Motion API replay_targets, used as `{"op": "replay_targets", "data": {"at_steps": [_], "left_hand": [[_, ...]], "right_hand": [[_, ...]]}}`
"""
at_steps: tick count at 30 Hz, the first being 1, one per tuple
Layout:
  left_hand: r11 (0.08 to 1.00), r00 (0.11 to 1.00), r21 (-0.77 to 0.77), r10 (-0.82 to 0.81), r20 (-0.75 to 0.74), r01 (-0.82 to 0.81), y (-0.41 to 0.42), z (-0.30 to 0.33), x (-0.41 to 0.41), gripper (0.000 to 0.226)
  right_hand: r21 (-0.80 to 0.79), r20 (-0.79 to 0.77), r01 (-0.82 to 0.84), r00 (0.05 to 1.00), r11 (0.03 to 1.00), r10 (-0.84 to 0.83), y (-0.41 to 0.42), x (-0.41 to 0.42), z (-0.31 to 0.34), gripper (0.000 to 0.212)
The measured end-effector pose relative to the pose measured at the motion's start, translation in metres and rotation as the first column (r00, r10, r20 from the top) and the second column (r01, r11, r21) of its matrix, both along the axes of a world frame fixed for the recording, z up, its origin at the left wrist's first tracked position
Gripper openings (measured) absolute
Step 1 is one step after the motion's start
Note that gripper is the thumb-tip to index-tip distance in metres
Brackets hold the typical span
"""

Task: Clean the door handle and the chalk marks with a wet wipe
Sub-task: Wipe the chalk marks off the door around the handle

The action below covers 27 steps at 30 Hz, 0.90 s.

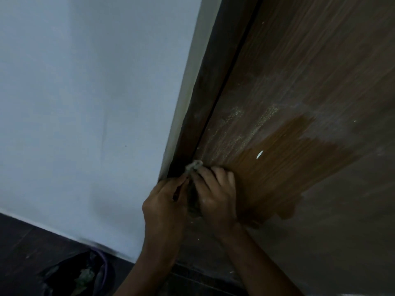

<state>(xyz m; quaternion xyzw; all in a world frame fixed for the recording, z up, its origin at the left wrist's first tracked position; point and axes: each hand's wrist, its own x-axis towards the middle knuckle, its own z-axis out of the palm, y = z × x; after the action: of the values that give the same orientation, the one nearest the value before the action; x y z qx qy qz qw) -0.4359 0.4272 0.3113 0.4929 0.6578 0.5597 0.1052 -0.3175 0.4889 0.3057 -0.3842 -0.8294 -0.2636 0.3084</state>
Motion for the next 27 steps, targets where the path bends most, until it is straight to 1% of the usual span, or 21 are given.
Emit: {"op": "replay_targets", "data": {"at_steps": [2,4,8,11,13,15,17,19,21,24,25,26,27], "left_hand": [[1.000,1.000,0.028,0.000,-0.012,0.000,0.000,0.000,0.000,0.027],[1.000,1.000,0.010,0.002,-0.005,-0.002,0.000,0.002,0.000,0.028],[1.000,0.999,-0.030,0.007,-0.034,-0.008,0.000,0.005,0.001,0.027],[1.000,1.000,-0.018,-0.018,-0.018,0.017,0.002,0.012,0.002,0.030],[0.999,0.999,0.019,-0.036,-0.021,0.037,0.003,0.018,0.004,0.031],[0.997,0.999,0.077,-0.019,-0.035,0.021,0.006,0.024,0.005,0.032],[0.990,0.999,0.140,0.039,-0.023,-0.035,0.007,0.031,0.005,0.029],[0.980,0.995,0.176,0.101,-0.012,-0.097,0.008,0.036,0.005,0.026],[0.977,0.990,0.170,0.136,-0.037,-0.128,0.007,0.040,0.007,0.028],[0.982,0.988,0.142,0.134,-0.073,-0.122,0.005,0.042,0.008,0.031],[0.984,0.990,0.139,0.123,-0.071,-0.112,0.004,0.042,0.008,0.032],[0.985,0.992,0.141,0.106,-0.067,-0.095,0.003,0.044,0.007,0.033],[0.986,0.994,0.145,0.088,-0.060,-0.078,0.003,0.045,0.007,0.034]], "right_hand": [[0.019,0.016,-0.032,0.999,0.999,0.032,0.008,-0.017,0.007,0.018],[0.023,0.012,-0.029,1.000,0.999,0.028,0.008,-0.019,0.008,0.018],[-0.003,0.021,0.034,0.999,0.999,-0.034,-0.004,0.006,-0.002,0.021],[0.006,0.001,0.061,0.998,0.998,-0.061,-0.007,0.015,0.010,0.019],[0.087,-0.081,0.070,0.995,0.994,-0.063,-0.002,0.008,0.033,0.019],[0.222,-0.183,0.094,0.982,0.970,-0.053,0.009,-0.004,0.062,0.015],[0.324,-0.253,0.122,0.967,0.938,-0.038,0.021,-0.014,0.090,0.013],[0.367,-0.280,0.133,0.960,0.921,-0.027,0.027,-0.019,0.101,0.013],[0.314,-0.209,0.102,0.977,0.944,-0.036,0.021,-0.016,0.090,0.015],[0.118,0.011,0.032,0.999,0.992,-0.034,0.003,0.000,0.057,0.020],[0.088,0.045,0.036,0.998,0.995,-0.040,0.000,0.005,0.055,0.021],[0.092,0.035,0.044,0.998,0.995,-0.048,-0.001,0.008,0.059,0.020],[0.131,-0.013,0.056,0.998,0.990,-0.054,0.002,0.007,0.069,0.019]]}}
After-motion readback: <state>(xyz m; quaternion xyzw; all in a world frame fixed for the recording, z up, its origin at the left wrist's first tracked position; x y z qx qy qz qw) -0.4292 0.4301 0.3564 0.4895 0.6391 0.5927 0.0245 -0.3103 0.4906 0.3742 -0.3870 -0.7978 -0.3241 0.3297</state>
